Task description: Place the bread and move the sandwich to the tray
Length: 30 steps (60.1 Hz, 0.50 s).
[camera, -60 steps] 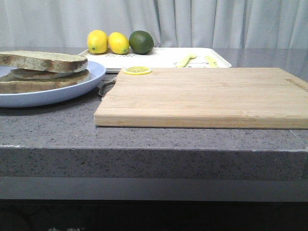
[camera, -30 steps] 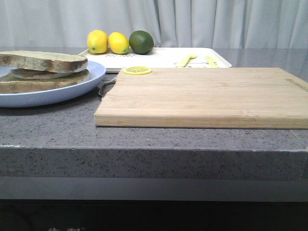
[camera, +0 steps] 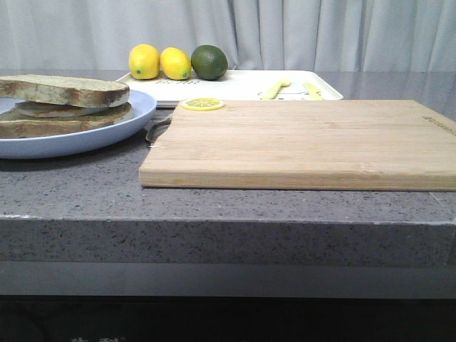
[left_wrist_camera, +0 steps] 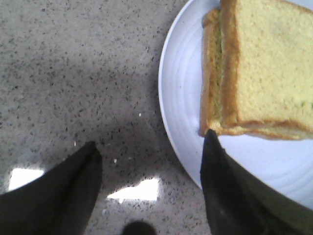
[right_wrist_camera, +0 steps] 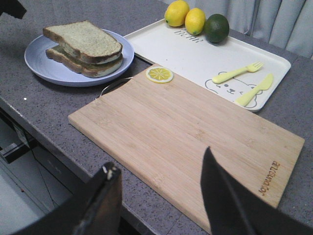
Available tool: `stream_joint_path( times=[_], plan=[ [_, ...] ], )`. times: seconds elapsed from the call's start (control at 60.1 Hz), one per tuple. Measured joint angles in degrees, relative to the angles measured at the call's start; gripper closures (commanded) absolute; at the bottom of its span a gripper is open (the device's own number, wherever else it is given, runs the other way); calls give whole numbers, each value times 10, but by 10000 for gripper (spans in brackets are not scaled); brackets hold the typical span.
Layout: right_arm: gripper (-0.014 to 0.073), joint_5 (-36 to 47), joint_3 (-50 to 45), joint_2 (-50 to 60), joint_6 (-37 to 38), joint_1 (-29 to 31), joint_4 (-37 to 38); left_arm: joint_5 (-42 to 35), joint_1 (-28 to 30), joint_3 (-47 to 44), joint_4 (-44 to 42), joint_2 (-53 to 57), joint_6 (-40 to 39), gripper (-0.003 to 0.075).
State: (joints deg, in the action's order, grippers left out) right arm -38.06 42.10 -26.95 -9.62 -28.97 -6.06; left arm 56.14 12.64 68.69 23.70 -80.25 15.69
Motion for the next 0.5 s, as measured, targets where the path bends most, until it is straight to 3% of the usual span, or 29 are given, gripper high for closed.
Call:
stream_joint_path(
  times=[0.499],
  plan=[
    [202, 0, -1, 0, 0, 0, 0, -31, 1, 16, 113, -133, 68, 309]
  ],
)
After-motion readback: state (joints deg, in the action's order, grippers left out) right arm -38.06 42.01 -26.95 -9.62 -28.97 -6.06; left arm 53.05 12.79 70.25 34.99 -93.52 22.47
